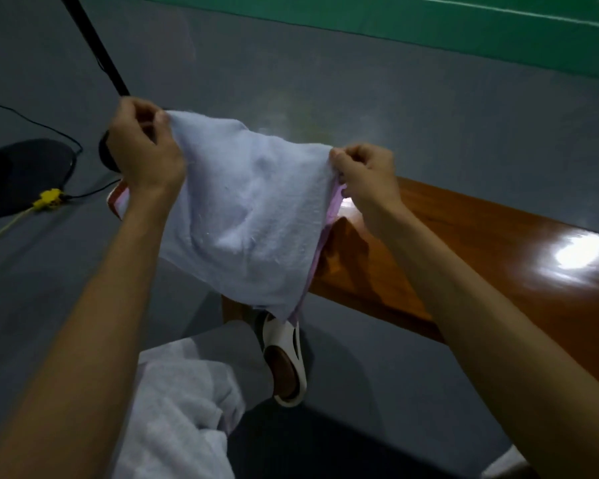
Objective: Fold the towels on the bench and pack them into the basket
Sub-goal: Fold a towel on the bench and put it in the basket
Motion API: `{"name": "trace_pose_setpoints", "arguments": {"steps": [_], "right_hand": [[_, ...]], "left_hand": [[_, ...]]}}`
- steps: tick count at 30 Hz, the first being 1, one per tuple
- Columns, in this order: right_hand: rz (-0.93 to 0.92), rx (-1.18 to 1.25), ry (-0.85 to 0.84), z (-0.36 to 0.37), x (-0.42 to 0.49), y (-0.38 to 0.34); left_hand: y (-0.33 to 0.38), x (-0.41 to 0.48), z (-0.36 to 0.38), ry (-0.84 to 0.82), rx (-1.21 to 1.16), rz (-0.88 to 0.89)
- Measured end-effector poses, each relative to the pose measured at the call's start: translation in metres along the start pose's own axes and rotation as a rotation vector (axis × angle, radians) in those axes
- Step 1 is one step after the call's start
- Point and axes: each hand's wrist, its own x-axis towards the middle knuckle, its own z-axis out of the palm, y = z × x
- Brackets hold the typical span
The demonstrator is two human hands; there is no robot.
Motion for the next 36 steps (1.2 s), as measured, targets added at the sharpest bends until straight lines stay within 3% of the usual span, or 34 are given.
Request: {"name": "trace_pose_setpoints", "arguments": {"steps": [4, 8, 10, 14, 16, 18, 21, 24, 27, 32, 36], "right_hand": [[0.224, 0.078, -0.044, 0.007, -0.006, 0.021], [0.414, 0.357, -0.064, 0.004, -0.009, 0.021], [0.468, 0.416, -0.076, 0.004, -0.009, 0.018], [0.403, 0.471, -0.198, 0.005, -0.004, 0.018], [0.379, 0.474, -0.234, 0.005, -0.005, 0.02], [0.357, 0.393, -0.295, 0.006, -0.007, 0.021], [0.355, 0.269, -0.349, 0.009, -0.012, 0.015], [0.336, 0.35, -0.287, 0.009, -0.014, 0.006], [0.253, 0.55, -0.249, -0.01, -0.014, -0.009], [0.226, 0.808, -0.131, -0.113, -0.028, -0.038], [0.231, 0.758, 0.051, -0.201, -0.056, -0.034]], "left_hand": [[-0.01, -0.008, 0.013, -0.141, 0.073, -0.329], [-0.024, 0.0, 0.015, -0.343, 0.018, -0.707], [-0.027, 0.0, 0.016, -0.42, 0.054, -0.688], [-0.008, 0.001, 0.014, -0.405, -0.167, -0.497], [-0.006, 0.009, 0.016, -0.39, -0.217, -0.486], [-0.01, 0.01, 0.017, -0.45, -0.131, -0.523], [-0.005, 0.001, 0.017, -0.569, -0.095, -0.761], [0.015, 0.005, 0.018, -0.616, -0.101, -0.726], [0.056, 0.008, 0.009, -0.712, -0.307, -0.581], [0.126, -0.014, 0.005, -0.868, -0.704, -0.485], [0.155, -0.068, 0.045, -0.983, -0.733, -0.541]]}}
